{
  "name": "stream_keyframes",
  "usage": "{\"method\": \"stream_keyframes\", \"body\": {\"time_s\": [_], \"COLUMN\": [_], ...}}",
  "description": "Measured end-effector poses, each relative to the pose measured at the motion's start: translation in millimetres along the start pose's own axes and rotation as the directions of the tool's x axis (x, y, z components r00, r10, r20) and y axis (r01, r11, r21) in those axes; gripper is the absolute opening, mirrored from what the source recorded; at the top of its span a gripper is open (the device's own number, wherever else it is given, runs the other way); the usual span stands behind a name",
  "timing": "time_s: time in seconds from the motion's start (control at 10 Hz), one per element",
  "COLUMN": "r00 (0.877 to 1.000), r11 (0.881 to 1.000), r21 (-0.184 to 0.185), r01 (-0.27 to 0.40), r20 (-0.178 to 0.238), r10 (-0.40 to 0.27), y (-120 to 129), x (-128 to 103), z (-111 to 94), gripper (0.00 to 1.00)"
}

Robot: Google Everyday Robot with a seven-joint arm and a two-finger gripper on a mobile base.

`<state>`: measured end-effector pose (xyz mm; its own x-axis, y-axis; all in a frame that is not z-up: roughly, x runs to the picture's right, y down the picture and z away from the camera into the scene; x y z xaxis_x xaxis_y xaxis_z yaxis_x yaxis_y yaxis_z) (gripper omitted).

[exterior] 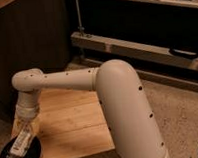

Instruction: Place the bottle in the ceramic bowl

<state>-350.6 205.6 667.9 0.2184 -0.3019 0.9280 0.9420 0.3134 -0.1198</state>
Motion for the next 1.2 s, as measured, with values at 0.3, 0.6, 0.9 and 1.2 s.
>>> {"method": "stream_keyframes", "body": {"time_s": [0.3, 0.6, 0.9, 1.2], "r00": [0.998, 0.983, 0.969, 0.985], "r11": [0.999, 0.986, 0.981, 0.983], "r21": [-0.015, 0.024, 0.053, 0.074], "r01": [-0.051, -0.163, -0.184, -0.169], "r20": [-0.028, 0.083, 0.176, 0.036], "r10": [0.051, 0.161, 0.172, 0.167], "y": [-1.6, 8.1, 8.5, 1.5], "x": [7.6, 32.1, 39.9, 30.0], "z": [14.9, 31.7, 26.6, 7.7], "gripper": [0.03, 0.31, 0.63, 0.8]}}
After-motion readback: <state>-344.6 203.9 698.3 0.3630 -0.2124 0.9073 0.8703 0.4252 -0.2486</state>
